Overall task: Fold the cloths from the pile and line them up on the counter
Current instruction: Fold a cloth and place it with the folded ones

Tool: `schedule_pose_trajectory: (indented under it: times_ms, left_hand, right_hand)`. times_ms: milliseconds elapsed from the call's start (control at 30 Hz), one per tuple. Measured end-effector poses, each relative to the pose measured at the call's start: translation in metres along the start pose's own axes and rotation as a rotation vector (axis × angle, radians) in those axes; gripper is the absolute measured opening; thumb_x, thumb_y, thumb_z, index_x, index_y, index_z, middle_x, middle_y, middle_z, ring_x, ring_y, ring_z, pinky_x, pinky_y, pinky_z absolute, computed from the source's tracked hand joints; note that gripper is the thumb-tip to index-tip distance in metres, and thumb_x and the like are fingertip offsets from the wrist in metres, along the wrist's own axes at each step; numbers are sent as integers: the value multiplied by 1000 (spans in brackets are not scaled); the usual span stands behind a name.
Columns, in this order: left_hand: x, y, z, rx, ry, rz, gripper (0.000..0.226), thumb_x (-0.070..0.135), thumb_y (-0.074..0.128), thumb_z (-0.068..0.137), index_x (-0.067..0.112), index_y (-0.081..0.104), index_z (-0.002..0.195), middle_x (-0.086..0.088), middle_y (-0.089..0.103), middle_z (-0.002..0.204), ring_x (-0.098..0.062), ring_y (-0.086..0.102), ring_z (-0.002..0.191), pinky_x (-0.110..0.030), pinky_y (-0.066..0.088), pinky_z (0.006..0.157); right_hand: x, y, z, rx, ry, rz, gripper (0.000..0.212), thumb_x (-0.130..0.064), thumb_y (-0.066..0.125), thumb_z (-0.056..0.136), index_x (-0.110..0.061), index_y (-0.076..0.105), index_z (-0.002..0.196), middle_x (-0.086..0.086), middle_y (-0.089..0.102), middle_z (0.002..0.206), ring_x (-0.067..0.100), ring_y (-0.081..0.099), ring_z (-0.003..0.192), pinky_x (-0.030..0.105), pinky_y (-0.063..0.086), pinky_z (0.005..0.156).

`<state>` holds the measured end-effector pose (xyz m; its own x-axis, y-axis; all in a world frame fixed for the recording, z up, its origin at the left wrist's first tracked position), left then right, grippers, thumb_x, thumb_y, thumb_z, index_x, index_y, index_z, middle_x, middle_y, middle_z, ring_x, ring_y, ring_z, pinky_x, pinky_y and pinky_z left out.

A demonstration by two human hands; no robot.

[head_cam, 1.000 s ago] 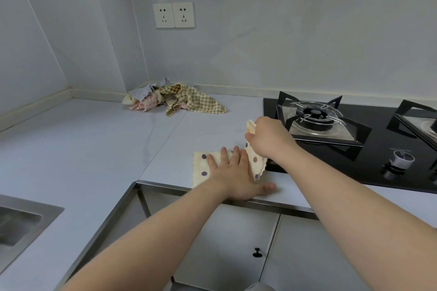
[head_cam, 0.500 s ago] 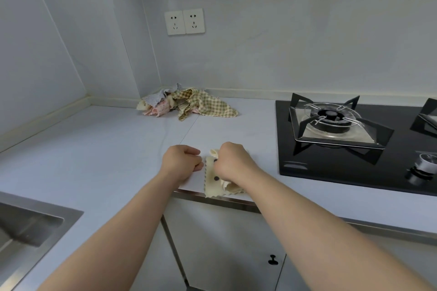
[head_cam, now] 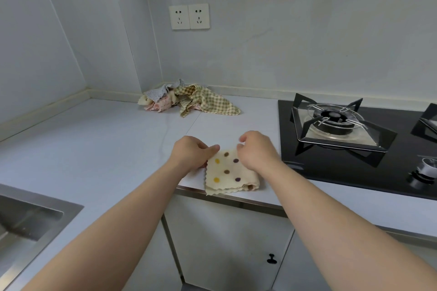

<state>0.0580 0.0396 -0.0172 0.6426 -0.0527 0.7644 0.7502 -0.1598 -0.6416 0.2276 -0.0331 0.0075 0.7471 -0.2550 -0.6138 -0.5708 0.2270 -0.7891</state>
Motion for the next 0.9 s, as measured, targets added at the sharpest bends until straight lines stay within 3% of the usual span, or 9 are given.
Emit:
schedule_pose_trajectory:
  times_ms: [100,167,233,333,467,567,633,767,900]
  left_hand:
    - [13,5,-6,-88,58,228,21,36,75,82,16,72,81,2,65,73,-15,58,69,-21,44,58]
    - [18,7,-8,-122,61,278,14,28,75,83,16,71,90,4,64,82,-13,56,75,-20,40,55]
    - [18,9,-10,-150,18,205,10,19,73,83,14,66,89,-1,64,88,-14,57,76,-21,43,57]
    - [19,5,-14,-219,-51,7,9,9,68,86,11,62,93,-7,65,93,-19,61,78,-25,52,66]
    - [33,0,-25,-261,-60,-341,16,2,62,91,6,62,107,-12,67,101,-22,66,87,-33,56,76]
    - [51,4,-40,-237,-75,-609,23,2,65,92,-4,64,113,-16,70,100,-27,67,85,-39,58,83]
    - [65,12,-52,-222,-94,-727,22,8,68,92,-5,67,110,-17,72,103,-30,69,91,-45,57,92]
    - [107,41,-78,-173,-17,-769,19,27,59,99,10,67,100,-11,73,104,-30,70,96,-46,58,86]
    - [153,81,-109,2,178,-655,29,41,43,102,19,60,94,-3,66,92,-24,66,85,-45,59,75]
  right_hand:
    - [14,1,-2,-33,73,-386,35,-35,43,102,-13,57,124,12,50,130,31,47,117,37,39,84]
    - [20,11,0,-109,109,-414,42,-44,42,101,-14,55,127,12,46,132,33,39,125,39,38,91]
    - [20,15,5,-103,97,-266,30,-38,50,97,-15,58,114,11,54,120,33,45,119,37,39,84]
    - [23,10,7,-88,127,234,9,-18,60,88,-16,54,94,5,61,97,26,61,94,31,47,68]
    - [28,-14,-5,-99,166,672,39,-12,76,82,-21,56,114,6,67,108,24,68,98,42,57,88]
    - [35,-41,-18,-70,206,923,31,-7,79,82,-6,66,110,10,76,98,26,73,91,43,58,88]
    - [39,-59,-31,-53,214,1011,24,-8,77,83,-3,69,105,11,77,91,27,74,88,45,59,86]
    - [55,-92,-56,73,176,1080,16,-23,71,91,-10,70,101,5,77,86,24,73,77,44,61,68]
    - [87,-126,-81,370,141,863,37,-49,48,99,-16,63,99,3,71,97,25,67,89,44,57,80]
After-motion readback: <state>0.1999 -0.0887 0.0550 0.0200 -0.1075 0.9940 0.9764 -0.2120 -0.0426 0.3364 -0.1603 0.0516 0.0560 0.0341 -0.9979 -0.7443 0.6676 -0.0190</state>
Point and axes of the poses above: each hand's wrist, its own z-axis towards the middle knuckle, its own y-axis out of the palm, x = y × z, the point moved 5 cm from there along z, towards the middle knuckle
